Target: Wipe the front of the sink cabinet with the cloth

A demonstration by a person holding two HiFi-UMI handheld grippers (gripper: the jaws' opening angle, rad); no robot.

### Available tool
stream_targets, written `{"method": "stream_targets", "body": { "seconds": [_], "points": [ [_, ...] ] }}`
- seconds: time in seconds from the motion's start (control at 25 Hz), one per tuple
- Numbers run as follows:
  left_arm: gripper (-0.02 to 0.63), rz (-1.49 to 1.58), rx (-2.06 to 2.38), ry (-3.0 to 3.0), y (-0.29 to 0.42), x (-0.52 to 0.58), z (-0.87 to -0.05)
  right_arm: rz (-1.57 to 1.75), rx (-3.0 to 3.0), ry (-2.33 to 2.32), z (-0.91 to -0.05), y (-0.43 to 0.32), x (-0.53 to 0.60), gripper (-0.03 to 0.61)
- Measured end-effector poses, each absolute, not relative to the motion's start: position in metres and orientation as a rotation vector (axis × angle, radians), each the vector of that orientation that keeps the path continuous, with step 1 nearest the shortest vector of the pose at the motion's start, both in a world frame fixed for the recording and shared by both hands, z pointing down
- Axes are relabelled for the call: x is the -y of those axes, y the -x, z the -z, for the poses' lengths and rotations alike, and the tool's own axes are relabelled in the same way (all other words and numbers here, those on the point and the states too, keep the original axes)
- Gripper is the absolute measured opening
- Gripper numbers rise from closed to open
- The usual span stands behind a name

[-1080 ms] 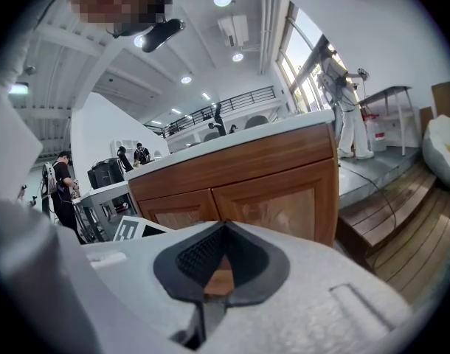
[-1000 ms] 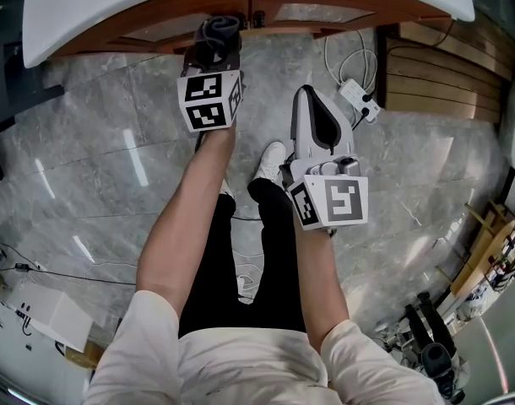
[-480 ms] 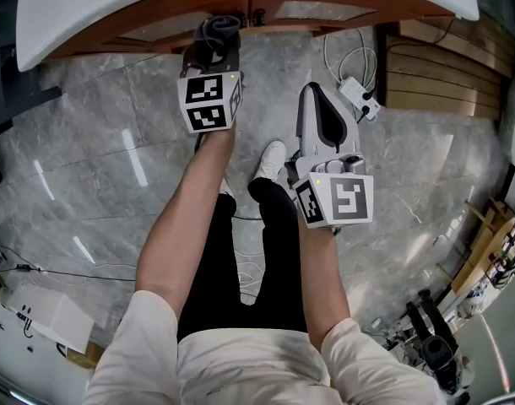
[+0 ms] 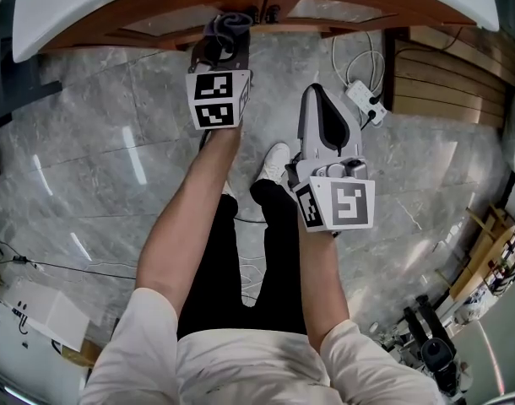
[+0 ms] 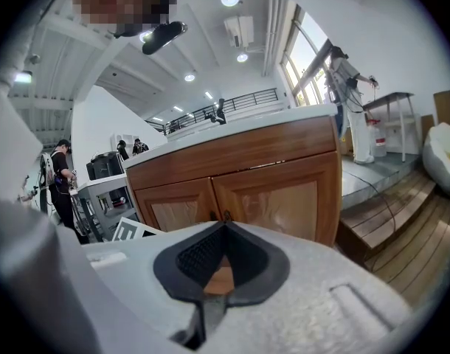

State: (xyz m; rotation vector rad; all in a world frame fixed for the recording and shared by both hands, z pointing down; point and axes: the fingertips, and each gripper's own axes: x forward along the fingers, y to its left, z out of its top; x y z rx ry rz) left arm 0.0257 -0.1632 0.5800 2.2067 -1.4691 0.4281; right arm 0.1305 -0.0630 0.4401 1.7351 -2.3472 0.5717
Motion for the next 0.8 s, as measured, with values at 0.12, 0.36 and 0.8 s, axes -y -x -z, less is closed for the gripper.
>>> {"method": "stream_targets", "body": {
  "seconds": [0.12,0.36,0.8],
  "points": [
    [0.091,-0.427,1.472,-2.205,-0.024,0.163,-0.589,-0.553,2.354,-1.741,-0.444,-0.131,0.065,-0.002],
    [0.091,-0.423,1.467,-2.2,-0.025,0.163,-0.607,-0.508,2.358,-1.75,-0.452,-0.134,0.069,-0.003],
    [0.092,-0.439,1.455,-2.201,-0.024,0.162,-0.635,-0.467,2.367,-1.752,-0.469,-0.128,0.069,-0.003]
  ]
}}
